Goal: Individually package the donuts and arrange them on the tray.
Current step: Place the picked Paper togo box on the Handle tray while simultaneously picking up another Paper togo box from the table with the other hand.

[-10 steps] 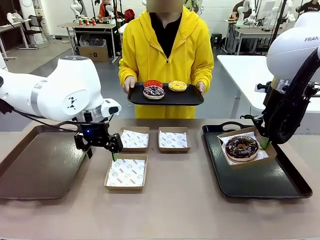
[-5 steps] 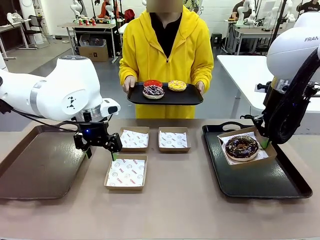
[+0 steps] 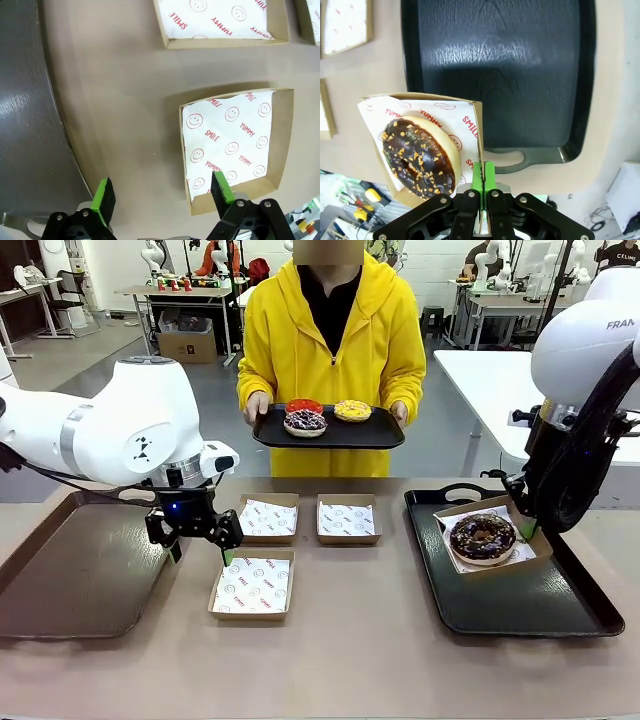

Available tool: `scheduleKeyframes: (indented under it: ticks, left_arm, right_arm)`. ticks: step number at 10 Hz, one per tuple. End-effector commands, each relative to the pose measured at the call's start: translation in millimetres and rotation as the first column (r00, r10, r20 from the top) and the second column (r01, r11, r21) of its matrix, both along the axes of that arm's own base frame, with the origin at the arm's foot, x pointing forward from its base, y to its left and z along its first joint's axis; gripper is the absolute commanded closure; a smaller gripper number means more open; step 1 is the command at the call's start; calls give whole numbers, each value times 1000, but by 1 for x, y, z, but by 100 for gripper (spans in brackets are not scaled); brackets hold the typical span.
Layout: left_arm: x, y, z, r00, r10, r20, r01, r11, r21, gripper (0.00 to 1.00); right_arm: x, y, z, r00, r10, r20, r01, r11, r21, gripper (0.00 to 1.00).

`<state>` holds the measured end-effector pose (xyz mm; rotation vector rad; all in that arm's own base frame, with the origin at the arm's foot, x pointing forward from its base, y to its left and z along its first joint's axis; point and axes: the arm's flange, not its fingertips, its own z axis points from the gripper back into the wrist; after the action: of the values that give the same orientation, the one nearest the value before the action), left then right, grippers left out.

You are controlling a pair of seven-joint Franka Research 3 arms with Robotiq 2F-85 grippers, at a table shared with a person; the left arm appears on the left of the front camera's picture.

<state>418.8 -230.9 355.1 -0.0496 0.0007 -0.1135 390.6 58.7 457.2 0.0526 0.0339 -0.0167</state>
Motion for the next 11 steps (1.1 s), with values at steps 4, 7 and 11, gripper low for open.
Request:
scheduleKeyframes:
  ticks: [4,7,11]
  left_arm:
    - [-23,-21,-18,994,108,19,-109,994,30,0]
    - [-24,-34,-19,995,89,47,-91,994,57,0]
    - [-22,-42,-25,995,60,78,-65,995,73,0]
  right_arm:
    - [-9,-7,-39,997,12,70,-12,1000,0,99]
    - [-9,-7,-57,998,5,67,-4,1000,-6,99]
    - [1,-14,-81,1000,3,5,-3,1000,4,99]
